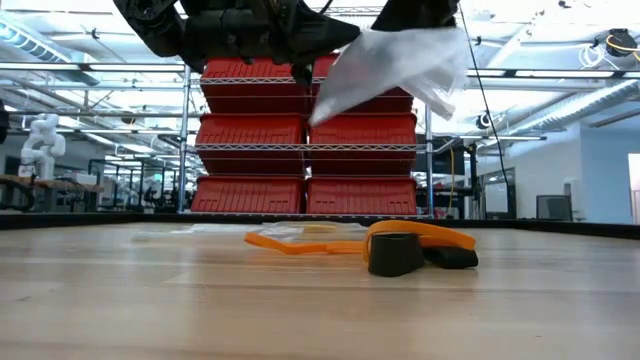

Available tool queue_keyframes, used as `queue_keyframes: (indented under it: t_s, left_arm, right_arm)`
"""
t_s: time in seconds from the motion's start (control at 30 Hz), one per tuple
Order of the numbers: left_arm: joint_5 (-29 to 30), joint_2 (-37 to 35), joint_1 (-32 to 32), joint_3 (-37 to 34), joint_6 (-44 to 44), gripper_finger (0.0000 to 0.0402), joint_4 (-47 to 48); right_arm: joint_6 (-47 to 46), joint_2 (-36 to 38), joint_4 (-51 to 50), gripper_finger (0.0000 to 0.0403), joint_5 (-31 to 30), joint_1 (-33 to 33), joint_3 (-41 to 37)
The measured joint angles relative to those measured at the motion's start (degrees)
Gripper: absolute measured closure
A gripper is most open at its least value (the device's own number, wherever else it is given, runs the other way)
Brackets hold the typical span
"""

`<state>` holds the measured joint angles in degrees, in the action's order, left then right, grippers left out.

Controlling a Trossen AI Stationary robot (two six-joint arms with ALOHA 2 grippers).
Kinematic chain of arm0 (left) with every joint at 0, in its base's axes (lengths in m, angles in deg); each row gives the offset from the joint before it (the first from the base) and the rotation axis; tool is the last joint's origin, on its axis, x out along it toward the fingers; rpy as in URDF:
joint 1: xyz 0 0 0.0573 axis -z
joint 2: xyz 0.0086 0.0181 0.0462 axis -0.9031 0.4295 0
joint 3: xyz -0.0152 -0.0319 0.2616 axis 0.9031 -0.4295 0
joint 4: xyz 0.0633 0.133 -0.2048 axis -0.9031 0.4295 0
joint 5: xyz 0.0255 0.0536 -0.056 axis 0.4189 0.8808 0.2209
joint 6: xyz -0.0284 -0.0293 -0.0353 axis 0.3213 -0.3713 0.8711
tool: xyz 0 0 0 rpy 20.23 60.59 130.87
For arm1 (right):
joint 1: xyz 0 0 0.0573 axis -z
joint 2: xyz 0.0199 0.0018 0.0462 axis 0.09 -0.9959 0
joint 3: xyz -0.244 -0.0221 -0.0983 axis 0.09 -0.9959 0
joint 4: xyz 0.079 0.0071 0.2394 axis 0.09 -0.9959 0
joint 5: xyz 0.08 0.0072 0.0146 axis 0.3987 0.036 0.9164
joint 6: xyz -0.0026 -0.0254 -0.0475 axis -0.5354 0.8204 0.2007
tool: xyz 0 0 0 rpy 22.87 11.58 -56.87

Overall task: Sort rubber bands
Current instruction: Put the black rubber band into the zip bag

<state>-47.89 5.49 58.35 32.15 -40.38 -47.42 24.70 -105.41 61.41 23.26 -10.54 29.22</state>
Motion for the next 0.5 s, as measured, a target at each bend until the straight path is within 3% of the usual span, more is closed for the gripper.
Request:
queue_keyframes:
  t_s: [0.17, 0.3, 0.5]
  left_arm:
    - [-0.09, 0.00, 0.02, 0.00, -0.11, 0.0401, 1.24]
    - [-0.07, 0.00, -0.02, 0.00, -0.52, 0.0401, 3.83]
    - [0.24, 0.00, 0.00, 0.00, -2.06, 0.0401, 10.81]
  right_arm:
    - [-1.02, 0.33, -0.64, 0.0403, 7.11, 1.06, 0.00]
    - [-2.97, 2.65, -5.64, 0.0403, 6.42, 1.09, 0.00]
    - [-12.33, 4.26, -20.69, 0.0403, 3.96, 1.11, -1.44]
